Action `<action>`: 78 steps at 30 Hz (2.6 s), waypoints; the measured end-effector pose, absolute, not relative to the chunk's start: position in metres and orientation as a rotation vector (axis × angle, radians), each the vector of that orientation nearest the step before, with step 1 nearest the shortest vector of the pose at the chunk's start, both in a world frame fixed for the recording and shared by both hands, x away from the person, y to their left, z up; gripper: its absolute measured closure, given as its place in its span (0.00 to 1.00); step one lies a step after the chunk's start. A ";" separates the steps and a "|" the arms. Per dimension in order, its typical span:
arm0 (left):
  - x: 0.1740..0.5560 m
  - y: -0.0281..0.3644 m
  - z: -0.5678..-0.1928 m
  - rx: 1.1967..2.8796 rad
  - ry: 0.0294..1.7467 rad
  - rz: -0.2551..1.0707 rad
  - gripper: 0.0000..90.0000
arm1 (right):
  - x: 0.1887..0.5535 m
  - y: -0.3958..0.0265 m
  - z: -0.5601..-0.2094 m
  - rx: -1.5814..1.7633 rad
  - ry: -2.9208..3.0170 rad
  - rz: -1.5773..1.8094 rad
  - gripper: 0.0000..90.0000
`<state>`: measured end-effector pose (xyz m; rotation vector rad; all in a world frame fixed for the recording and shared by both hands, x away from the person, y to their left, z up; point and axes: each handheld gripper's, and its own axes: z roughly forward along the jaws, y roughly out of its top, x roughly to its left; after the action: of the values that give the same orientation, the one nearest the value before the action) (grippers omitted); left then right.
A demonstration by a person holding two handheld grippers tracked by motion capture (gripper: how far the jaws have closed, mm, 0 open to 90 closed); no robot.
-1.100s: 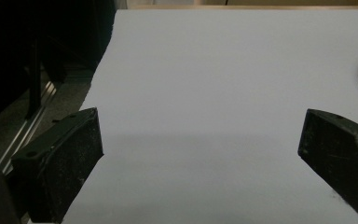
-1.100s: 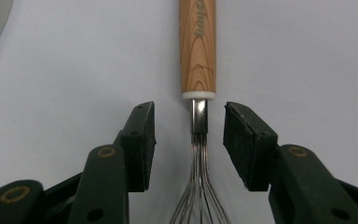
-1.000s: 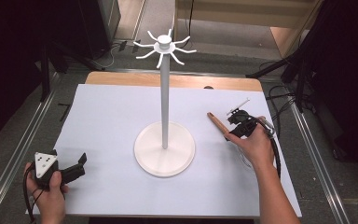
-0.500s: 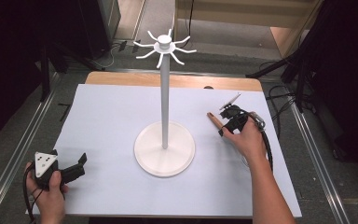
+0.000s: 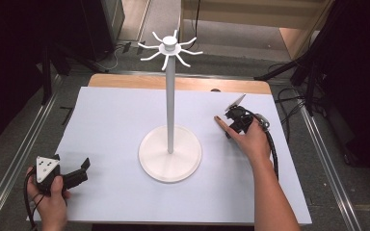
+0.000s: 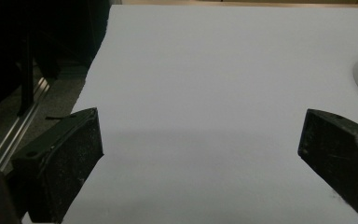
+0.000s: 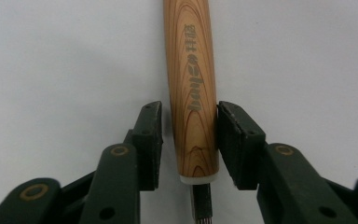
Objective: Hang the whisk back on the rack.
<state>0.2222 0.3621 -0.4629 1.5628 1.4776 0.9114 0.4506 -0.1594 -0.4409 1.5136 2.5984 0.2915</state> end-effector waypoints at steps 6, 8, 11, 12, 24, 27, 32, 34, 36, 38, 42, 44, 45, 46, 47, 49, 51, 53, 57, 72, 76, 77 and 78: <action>0.222 0.362 -0.463 1.570 1.475 0.917 0.00 | 0.455 -0.162 -0.444 1.581 2.607 0.290 0.75; 0.222 0.361 -0.463 1.573 1.478 0.919 0.00 | 0.457 -0.161 -0.444 1.601 2.609 0.254 0.75; 0.223 0.361 -0.463 1.579 1.479 0.923 0.00 | 0.461 -0.154 -0.444 1.599 2.611 0.171 0.75; 0.223 0.361 -0.463 1.582 1.477 0.924 0.00 | 0.463 -0.153 -0.444 1.617 2.613 0.157 0.74; 0.223 0.361 -0.463 1.575 1.477 0.909 0.00 | 0.458 -0.152 -0.443 1.611 2.586 0.175 0.78; 0.223 0.362 -0.463 1.575 1.479 0.907 0.00 | 0.454 -0.153 -0.443 1.592 2.573 0.213 0.78; 0.223 0.361 -0.463 1.580 1.474 0.908 0.00 | 0.442 -0.154 -0.438 1.539 2.551 0.344 0.78; 0.223 0.361 -0.463 1.579 1.475 0.908 0.00 | 0.436 -0.153 -0.432 1.523 2.542 0.415 0.78; 0.223 0.361 -0.463 1.578 1.474 0.908 0.00 | 0.430 -0.153 -0.426 1.500 2.533 0.490 0.78; 0.223 0.361 -0.463 1.578 1.474 0.908 0.00 | 0.424 -0.153 -0.419 1.486 2.520 0.572 0.78; 0.223 0.361 -0.463 1.578 1.474 0.907 0.00 | 0.409 -0.153 -0.406 1.420 2.487 0.742 0.78; 0.223 0.361 -0.463 1.577 1.474 0.907 0.00 | 0.406 -0.153 -0.404 1.396 2.480 0.774 0.78; 0.223 0.361 -0.463 1.577 1.474 0.907 0.00 | 0.404 -0.153 -0.402 1.383 2.468 0.800 0.78; 0.223 0.361 -0.463 1.580 1.473 0.907 0.00 | 0.401 -0.153 -0.401 1.374 2.457 0.827 0.78; 0.223 0.361 -0.463 1.581 1.472 0.908 0.00 | 0.399 -0.153 -0.399 1.362 2.444 0.858 0.78; 0.223 0.361 -0.463 1.580 1.472 0.907 0.00 | 0.394 -0.154 -0.396 1.344 2.421 0.932 0.78; 0.223 0.361 -0.463 1.581 1.473 0.906 0.00 | 0.389 -0.154 -0.393 1.316 2.399 0.983 0.78; 0.223 0.361 -0.463 1.580 1.473 0.906 0.00 | 0.385 -0.154 -0.389 1.299 2.382 1.029 0.78; 0.223 0.361 -0.463 1.582 1.472 0.905 0.00 | 0.376 -0.151 -0.382 1.242 2.350 1.113 0.78; 0.223 0.361 -0.463 1.581 1.473 0.908 0.00 | 0.348 -0.138 -0.367 1.082 2.233 1.363 0.78; 0.223 0.361 -0.463 1.582 1.473 0.906 0.00 | 0.343 -0.137 -0.363 1.067 2.191 1.427 0.78; 0.223 0.361 -0.463 1.582 1.473 0.907 0.00 | 0.342 -0.138 -0.362 1.056 2.183 1.443 0.78; 0.223 0.361 -0.463 1.582 1.473 0.906 0.00 | 0.341 -0.137 -0.360 1.046 2.173 1.460 0.78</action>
<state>0.2230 0.3611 -0.4630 1.5819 1.4728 0.9064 0.3406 -0.1374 -0.3604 1.0456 2.1730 1.4599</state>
